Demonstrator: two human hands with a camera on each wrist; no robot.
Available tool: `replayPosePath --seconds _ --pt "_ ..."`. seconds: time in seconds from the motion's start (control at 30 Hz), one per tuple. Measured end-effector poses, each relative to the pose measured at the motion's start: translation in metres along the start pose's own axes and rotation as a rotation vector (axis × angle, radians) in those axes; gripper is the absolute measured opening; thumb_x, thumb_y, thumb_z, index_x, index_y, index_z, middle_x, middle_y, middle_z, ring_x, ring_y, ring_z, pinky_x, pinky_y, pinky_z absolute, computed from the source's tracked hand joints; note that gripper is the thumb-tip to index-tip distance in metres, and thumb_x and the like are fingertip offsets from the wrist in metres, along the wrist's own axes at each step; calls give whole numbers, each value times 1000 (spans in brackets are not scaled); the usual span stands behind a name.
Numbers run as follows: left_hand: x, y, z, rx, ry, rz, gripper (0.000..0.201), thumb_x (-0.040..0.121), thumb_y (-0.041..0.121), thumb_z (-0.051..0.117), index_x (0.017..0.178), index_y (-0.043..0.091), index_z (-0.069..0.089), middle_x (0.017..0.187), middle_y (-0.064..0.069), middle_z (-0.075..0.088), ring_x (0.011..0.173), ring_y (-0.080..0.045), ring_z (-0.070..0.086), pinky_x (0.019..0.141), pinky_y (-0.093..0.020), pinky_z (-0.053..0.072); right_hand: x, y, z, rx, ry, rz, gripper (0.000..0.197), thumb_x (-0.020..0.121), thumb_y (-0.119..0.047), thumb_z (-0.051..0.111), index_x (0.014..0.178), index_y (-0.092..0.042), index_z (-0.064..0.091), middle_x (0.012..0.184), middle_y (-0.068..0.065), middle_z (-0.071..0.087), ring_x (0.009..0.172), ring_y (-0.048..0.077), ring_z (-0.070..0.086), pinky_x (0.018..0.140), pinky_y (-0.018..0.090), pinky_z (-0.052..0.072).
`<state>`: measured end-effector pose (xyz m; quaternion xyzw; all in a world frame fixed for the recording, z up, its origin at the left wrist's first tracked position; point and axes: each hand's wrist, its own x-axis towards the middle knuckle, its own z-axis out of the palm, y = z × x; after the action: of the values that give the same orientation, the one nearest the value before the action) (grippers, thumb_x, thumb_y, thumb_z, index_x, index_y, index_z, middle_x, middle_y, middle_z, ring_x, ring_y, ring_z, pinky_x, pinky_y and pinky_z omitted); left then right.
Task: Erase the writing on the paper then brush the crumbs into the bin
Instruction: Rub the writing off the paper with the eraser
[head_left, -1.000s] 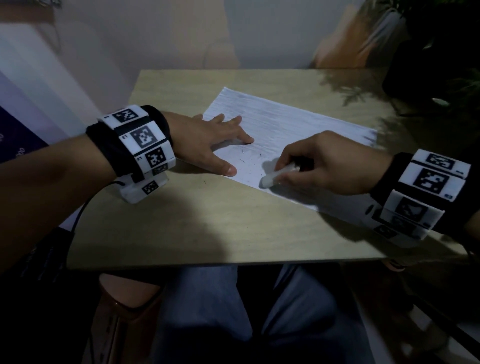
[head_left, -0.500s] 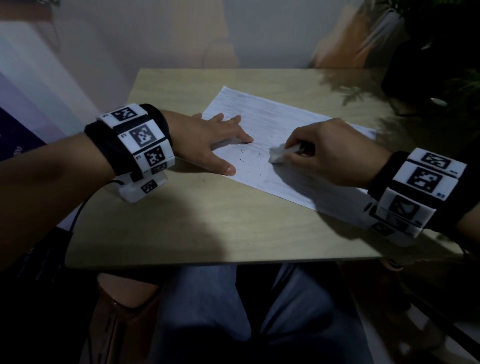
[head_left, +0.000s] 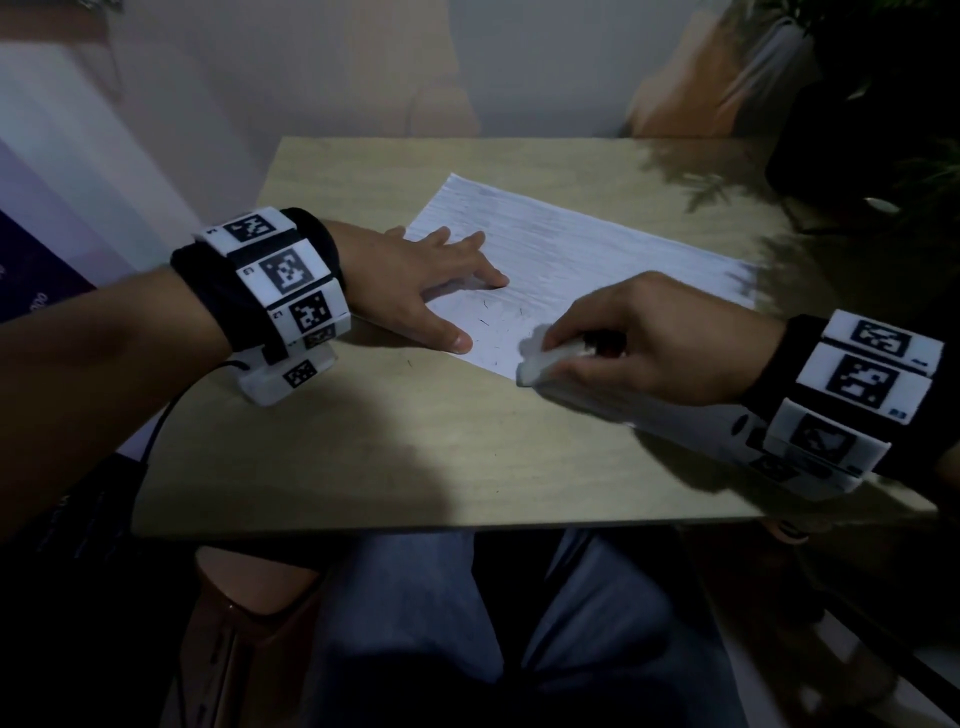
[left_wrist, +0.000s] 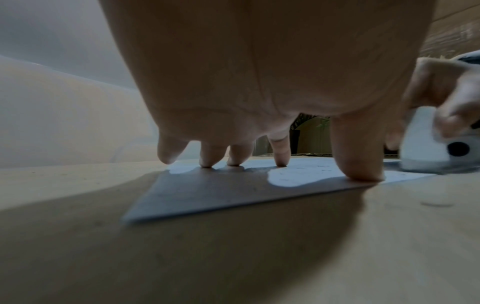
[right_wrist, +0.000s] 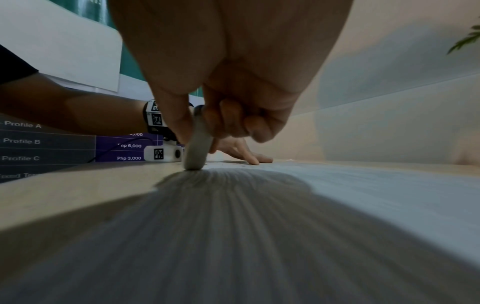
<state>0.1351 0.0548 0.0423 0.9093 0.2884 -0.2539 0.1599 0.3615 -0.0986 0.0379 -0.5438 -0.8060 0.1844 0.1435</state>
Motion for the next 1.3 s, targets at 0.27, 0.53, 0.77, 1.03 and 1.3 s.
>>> replayPosePath --seconds 0.27,0.53,0.77,1.03,1.3 --pt "-1 1 -1 -10 -17 1 94 74 81 47 155 56 6 167 11 -25 154 -17 -21 125 -52 -10 -1 -2 2 -13 9 -60 56 85 -66 44 105 -24 75 93 -11 73 79 7 64 74 32 51" --pt "0 -1 1 0 -9 1 93 75 81 48 154 57 6 167 12 -24 155 -17 -19 126 -51 -8 1 -4 4 10 -6 -93 42 93 -56 51 115 -27 73 99 -13 73 82 3 63 77 22 49" --pt "-1 0 0 0 -10 -3 93 76 80 48 155 56 6 167 11 -24 155 -18 -19 125 -51 -8 1 -6 3 69 13 -98 29 90 -39 60 108 -22 75 96 -14 71 78 2 63 74 19 48" --pt "-1 1 0 2 -15 -6 93 75 81 47 155 57 5 167 11 -25 155 -18 -19 125 -51 -8 -1 -3 2 33 -8 -97 24 84 -38 61 96 -23 75 88 -15 67 76 -2 58 71 14 42" --pt "-1 4 -1 1 -20 -7 98 70 82 45 155 55 5 167 11 -24 155 -18 -18 126 -50 -8 2 -5 5 -30 -47 -122 33 92 -42 56 113 -23 72 88 -20 57 74 -3 52 72 9 36"
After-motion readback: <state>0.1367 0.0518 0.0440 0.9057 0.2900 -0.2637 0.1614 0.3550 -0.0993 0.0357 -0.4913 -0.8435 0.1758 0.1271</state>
